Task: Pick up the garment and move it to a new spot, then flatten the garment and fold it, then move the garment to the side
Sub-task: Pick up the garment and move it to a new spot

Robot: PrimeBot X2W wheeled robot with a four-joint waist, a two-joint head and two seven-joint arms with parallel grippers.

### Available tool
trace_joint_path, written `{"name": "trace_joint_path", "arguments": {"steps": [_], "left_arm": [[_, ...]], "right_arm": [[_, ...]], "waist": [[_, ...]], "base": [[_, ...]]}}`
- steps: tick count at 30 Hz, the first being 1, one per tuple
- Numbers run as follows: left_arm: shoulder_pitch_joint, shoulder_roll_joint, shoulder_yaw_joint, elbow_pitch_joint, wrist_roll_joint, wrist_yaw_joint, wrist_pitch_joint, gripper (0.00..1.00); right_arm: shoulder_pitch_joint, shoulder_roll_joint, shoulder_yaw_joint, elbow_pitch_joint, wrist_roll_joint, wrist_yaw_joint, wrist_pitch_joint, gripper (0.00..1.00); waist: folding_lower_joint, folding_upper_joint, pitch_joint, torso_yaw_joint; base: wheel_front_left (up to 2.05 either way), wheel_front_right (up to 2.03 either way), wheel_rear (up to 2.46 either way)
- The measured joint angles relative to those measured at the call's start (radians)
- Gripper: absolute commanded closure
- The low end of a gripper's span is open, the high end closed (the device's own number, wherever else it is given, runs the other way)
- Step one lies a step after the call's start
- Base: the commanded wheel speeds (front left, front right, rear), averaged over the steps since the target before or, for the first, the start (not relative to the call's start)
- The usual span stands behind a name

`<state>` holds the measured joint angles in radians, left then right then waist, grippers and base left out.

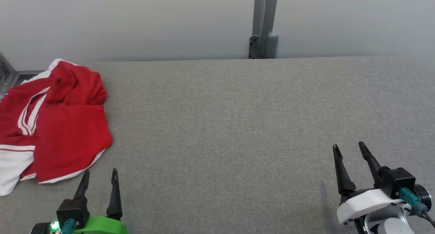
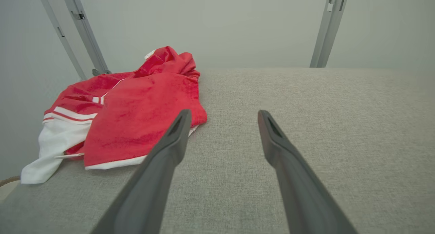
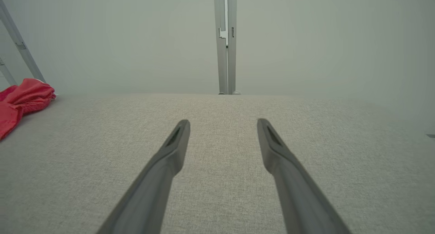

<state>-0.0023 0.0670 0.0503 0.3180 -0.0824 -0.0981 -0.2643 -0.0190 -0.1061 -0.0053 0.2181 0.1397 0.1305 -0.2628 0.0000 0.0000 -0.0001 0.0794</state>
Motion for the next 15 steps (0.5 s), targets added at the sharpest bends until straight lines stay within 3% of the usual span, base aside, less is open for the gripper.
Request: {"name": "trace_joint_path", "arguments": {"steps": [15], "left_arm": [[0.043,0.007,0.049,-0.001,-0.002,0.000,0.000,0.00]], "right_arm": [[-0.024,0.006,0.082,0.016,0.001,0.000,0.000,0.00]], "waist": [[0.0000,0.0000,-0.016,0.223]], "base": [[0.00,0.00,0.00]]}}
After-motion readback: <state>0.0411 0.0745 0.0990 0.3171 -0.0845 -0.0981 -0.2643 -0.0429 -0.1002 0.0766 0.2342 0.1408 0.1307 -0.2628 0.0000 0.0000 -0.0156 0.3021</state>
